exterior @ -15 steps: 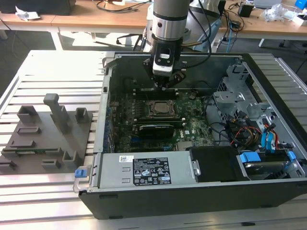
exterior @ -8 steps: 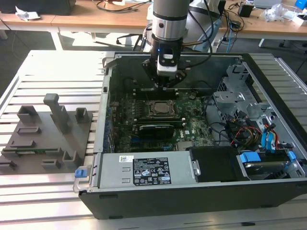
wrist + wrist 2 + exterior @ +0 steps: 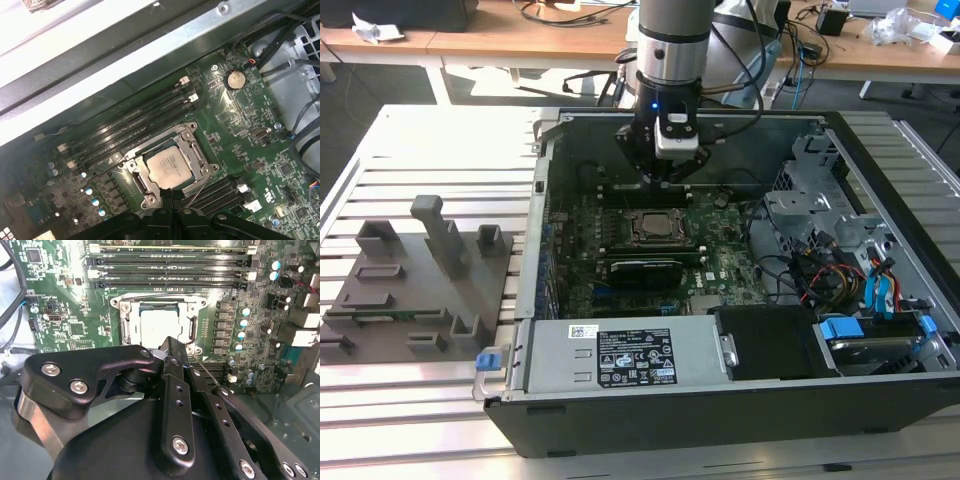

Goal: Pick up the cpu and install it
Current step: 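Install the first cpu locking lever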

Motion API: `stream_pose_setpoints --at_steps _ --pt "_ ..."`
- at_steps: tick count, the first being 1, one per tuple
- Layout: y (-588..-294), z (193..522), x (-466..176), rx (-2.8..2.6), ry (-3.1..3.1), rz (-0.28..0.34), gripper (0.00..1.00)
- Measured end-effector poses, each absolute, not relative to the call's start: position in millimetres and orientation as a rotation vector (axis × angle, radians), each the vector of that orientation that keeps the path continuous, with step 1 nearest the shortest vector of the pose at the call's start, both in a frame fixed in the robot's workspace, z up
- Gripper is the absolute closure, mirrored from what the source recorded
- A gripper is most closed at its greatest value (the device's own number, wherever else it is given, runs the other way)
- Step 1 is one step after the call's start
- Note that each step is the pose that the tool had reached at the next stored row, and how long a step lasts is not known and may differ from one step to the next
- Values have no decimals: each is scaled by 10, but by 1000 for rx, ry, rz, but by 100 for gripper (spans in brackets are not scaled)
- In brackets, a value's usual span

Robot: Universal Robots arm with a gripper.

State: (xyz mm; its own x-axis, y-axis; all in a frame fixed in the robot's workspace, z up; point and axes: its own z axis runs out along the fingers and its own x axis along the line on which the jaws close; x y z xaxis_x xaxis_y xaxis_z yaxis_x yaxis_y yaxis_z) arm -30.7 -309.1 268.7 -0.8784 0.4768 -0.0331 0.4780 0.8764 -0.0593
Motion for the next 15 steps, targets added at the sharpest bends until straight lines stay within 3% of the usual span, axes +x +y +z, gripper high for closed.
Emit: stream_pose_setpoints --at_steps 15 --pt "-3091 2687 -307 467 3081 -99 89"
